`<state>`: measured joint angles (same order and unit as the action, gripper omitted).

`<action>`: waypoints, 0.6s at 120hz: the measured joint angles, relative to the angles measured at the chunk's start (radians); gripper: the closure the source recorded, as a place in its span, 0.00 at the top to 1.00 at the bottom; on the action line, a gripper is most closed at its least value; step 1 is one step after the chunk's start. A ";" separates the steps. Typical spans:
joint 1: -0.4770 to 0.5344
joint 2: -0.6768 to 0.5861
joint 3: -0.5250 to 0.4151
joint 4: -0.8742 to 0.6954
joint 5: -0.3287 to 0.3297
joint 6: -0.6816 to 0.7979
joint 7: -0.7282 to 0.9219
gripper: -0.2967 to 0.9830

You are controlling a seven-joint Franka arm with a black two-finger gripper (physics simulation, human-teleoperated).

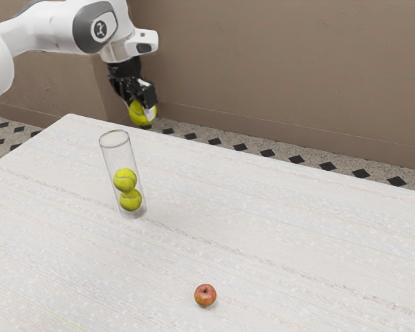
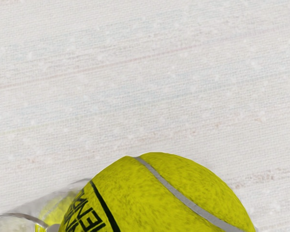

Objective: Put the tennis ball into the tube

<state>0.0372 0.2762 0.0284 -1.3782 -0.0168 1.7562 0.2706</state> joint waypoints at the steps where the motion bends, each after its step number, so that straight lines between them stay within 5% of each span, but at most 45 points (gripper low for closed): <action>1: 0.003 0.001 0.002 0.002 0.001 -0.006 0.000 0.49; 63: 0.080 0.134 0.038 0.130 0.041 -0.186 0.033 0.50; 72: 0.079 0.141 0.037 0.133 0.044 -0.193 0.039 0.56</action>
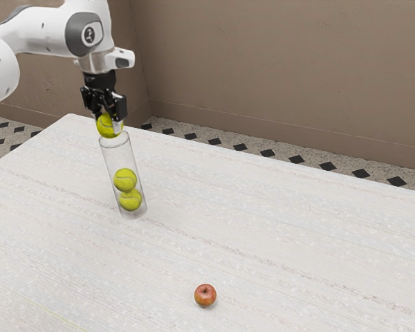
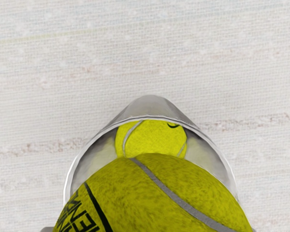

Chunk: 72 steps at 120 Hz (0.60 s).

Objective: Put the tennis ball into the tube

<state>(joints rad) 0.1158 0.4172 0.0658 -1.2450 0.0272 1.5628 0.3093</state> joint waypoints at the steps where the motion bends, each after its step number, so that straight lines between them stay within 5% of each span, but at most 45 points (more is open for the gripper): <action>1: 0.000 0.001 0.000 0.001 0.000 -0.001 0.001 0.57; 30: -0.006 0.016 -0.004 0.033 -0.002 -0.017 0.015 0.70; 51: -0.012 -0.140 -0.154 -0.063 -0.006 -0.021 0.021 0.74; 72: -0.025 -0.158 -0.189 -0.059 -0.005 -0.022 0.025 0.76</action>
<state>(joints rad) 0.0908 0.2593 -0.1236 -1.3037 0.0221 1.5405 0.3348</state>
